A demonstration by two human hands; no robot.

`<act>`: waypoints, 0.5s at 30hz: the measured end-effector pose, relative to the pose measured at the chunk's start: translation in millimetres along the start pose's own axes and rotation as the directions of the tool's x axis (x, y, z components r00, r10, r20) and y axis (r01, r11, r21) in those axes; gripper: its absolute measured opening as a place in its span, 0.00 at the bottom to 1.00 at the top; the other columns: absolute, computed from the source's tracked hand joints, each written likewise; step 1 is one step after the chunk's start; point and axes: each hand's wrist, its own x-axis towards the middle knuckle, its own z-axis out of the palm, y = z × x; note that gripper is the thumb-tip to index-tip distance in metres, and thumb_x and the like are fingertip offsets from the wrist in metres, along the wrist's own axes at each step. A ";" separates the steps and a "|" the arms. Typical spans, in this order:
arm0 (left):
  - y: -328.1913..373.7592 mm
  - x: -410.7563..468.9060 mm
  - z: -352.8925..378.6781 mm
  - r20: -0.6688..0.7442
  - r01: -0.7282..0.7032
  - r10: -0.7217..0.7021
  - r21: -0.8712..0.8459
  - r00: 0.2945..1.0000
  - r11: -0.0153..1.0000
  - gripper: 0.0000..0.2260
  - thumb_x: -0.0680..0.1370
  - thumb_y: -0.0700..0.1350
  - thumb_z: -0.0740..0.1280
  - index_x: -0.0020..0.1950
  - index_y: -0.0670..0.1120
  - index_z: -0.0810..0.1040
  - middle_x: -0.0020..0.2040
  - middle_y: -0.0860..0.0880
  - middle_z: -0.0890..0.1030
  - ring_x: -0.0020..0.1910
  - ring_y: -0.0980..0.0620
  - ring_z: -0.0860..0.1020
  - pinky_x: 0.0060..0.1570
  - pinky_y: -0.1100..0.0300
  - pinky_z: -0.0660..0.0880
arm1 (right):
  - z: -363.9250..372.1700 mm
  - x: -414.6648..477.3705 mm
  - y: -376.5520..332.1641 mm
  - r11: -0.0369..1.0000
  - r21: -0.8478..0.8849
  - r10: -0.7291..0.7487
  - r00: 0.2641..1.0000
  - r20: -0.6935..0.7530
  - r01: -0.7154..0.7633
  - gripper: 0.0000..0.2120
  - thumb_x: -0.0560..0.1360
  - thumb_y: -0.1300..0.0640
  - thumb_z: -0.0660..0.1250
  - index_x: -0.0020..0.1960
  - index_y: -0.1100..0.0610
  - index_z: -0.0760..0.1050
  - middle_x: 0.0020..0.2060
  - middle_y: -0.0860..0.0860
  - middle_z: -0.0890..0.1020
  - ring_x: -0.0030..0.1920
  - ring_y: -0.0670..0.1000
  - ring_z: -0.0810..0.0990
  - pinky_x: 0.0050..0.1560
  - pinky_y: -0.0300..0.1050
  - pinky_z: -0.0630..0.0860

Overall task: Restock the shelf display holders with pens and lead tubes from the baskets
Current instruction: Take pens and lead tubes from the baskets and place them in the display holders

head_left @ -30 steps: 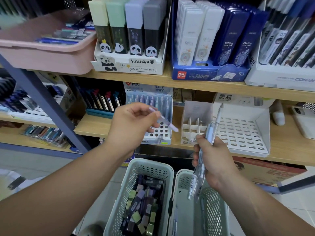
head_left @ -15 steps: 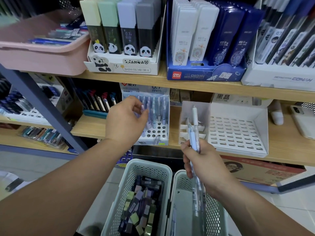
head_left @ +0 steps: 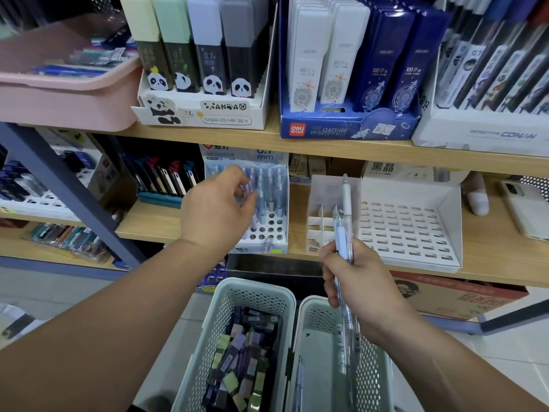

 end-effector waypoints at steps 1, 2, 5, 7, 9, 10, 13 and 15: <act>0.0 -0.2 0.4 0.003 0.000 0.000 0.007 1.000 1.000 0.07 0.74 0.45 0.75 0.49 0.46 0.80 0.39 0.51 0.83 0.39 0.47 0.81 0.42 0.51 0.79 | -0.3 0.6 -0.1 1.000 0.002 -0.003 1.000 -0.006 0.003 0.05 0.82 0.60 0.63 0.47 0.58 0.74 0.29 0.54 0.74 0.24 0.51 0.70 0.27 0.46 0.72; 0.3 -0.4 0.9 0.004 -0.001 0.001 0.013 1.000 1.000 0.07 0.74 0.45 0.75 0.48 0.45 0.81 0.39 0.51 0.82 0.39 0.47 0.81 0.42 0.52 0.79 | -0.6 1.0 -0.3 1.000 0.003 -0.005 1.000 -0.011 0.005 0.05 0.82 0.60 0.63 0.47 0.58 0.74 0.29 0.54 0.74 0.24 0.51 0.70 0.27 0.46 0.72; 0.6 -0.3 1.5 0.002 -0.028 0.028 0.067 1.000 0.997 0.06 0.72 0.43 0.76 0.45 0.44 0.82 0.39 0.49 0.82 0.38 0.44 0.80 0.38 0.56 0.75 | -0.4 0.9 -0.7 1.000 0.001 -0.010 1.000 -0.012 0.010 0.05 0.82 0.60 0.63 0.47 0.57 0.74 0.29 0.53 0.74 0.24 0.51 0.70 0.27 0.46 0.72; -0.6 -0.6 1.8 0.010 -0.069 0.069 0.115 0.998 0.991 0.07 0.71 0.42 0.78 0.44 0.42 0.83 0.41 0.46 0.82 0.38 0.42 0.81 0.36 0.55 0.75 | -0.5 0.3 -0.6 1.000 0.010 -0.008 1.000 -0.008 0.008 0.05 0.82 0.61 0.63 0.47 0.58 0.74 0.29 0.54 0.74 0.24 0.51 0.70 0.26 0.46 0.71; -2.3 -1.0 2.2 0.039 -0.086 0.082 0.128 0.996 0.988 0.08 0.70 0.41 0.79 0.45 0.40 0.85 0.45 0.43 0.81 0.39 0.40 0.81 0.36 0.53 0.76 | -0.2 -0.6 -1.0 1.000 0.024 -0.002 1.000 0.000 0.002 0.05 0.82 0.60 0.63 0.47 0.58 0.74 0.29 0.54 0.74 0.25 0.52 0.70 0.26 0.46 0.71; -2.8 -1.2 2.4 0.054 -0.084 0.077 0.128 0.996 0.988 0.09 0.70 0.41 0.79 0.46 0.40 0.86 0.46 0.42 0.80 0.40 0.40 0.81 0.36 0.52 0.76 | 0.1 -1.0 -1.4 0.999 0.035 0.001 1.000 0.009 -0.001 0.05 0.82 0.59 0.64 0.48 0.58 0.74 0.30 0.54 0.74 0.25 0.52 0.70 0.26 0.46 0.71; -3.6 -1.3 2.7 0.078 -0.098 0.087 0.146 0.993 0.984 0.10 0.70 0.42 0.79 0.48 0.40 0.86 0.48 0.42 0.80 0.42 0.39 0.81 0.36 0.51 0.78 | 1.0 -1.9 -2.6 0.994 0.106 0.021 0.999 0.050 -0.026 0.04 0.82 0.58 0.65 0.49 0.57 0.74 0.31 0.54 0.74 0.26 0.53 0.69 0.25 0.45 0.69; -2.7 -1.4 2.2 0.103 -0.110 0.094 0.156 0.990 0.982 0.11 0.72 0.44 0.78 0.50 0.40 0.86 0.49 0.43 0.80 0.43 0.40 0.81 0.38 0.51 0.79 | 0.9 -1.7 -3.6 0.980 0.187 0.048 0.995 0.082 -0.063 0.03 0.81 0.58 0.66 0.50 0.57 0.74 0.31 0.54 0.74 0.26 0.53 0.69 0.26 0.45 0.68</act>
